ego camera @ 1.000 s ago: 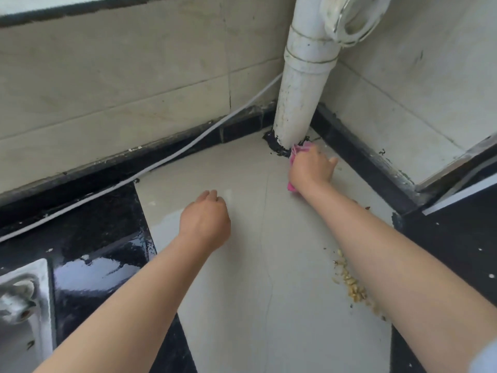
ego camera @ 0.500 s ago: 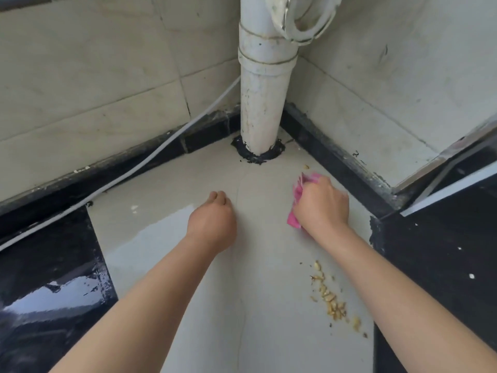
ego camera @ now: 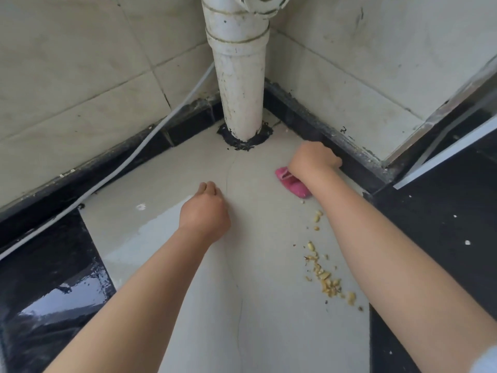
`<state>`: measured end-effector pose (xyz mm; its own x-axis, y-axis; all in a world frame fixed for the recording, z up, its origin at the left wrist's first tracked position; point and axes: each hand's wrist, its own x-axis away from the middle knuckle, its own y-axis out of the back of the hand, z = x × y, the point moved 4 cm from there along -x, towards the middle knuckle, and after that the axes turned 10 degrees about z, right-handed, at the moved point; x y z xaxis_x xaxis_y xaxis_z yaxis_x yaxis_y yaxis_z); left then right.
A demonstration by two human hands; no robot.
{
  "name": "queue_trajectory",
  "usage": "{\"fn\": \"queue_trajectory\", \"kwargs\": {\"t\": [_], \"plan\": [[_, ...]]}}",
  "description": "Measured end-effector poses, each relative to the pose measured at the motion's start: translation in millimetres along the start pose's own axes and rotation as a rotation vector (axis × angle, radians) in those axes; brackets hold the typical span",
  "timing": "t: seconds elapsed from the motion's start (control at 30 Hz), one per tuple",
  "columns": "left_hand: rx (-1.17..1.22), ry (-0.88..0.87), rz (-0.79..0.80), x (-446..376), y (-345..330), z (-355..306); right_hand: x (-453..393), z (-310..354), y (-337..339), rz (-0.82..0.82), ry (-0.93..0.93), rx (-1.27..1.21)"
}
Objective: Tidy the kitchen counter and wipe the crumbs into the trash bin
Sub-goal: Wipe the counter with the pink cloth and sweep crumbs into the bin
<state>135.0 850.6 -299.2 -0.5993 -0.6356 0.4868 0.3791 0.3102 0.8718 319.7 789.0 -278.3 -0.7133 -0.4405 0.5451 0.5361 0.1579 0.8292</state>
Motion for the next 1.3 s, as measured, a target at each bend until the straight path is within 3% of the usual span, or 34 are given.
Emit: {"fn": "queue_trajectory", "kwargs": {"t": [0.27, 0.43, 0.53, 0.7, 1.0, 1.13, 1.3], "plan": [[0.012, 0.015, 0.045, 2, 9, -5, 97, -97, -22, 0.059, -0.096, 0.128], [0.047, 0.022, -0.016, 8, 20, -18, 105, -71, 5, -0.164, 0.051, 0.126], [0.051, -0.087, -0.073, 27, 13, -40, 81, -45, 3, -0.099, 0.085, 0.114], [0.063, -0.207, -0.014, 53, -20, -57, 65, -62, -20, -0.047, -0.031, 0.102], [0.102, -0.228, 0.097, 61, -19, -53, 124, -163, -21, 0.043, -0.237, 0.039], [0.112, -0.23, 0.039, 76, -22, -40, 153, -149, -6, -0.067, -0.092, 0.063], [0.105, -0.188, 0.017, 96, -37, -21, 162, -81, -10, -0.17, 0.202, 0.145]]}}
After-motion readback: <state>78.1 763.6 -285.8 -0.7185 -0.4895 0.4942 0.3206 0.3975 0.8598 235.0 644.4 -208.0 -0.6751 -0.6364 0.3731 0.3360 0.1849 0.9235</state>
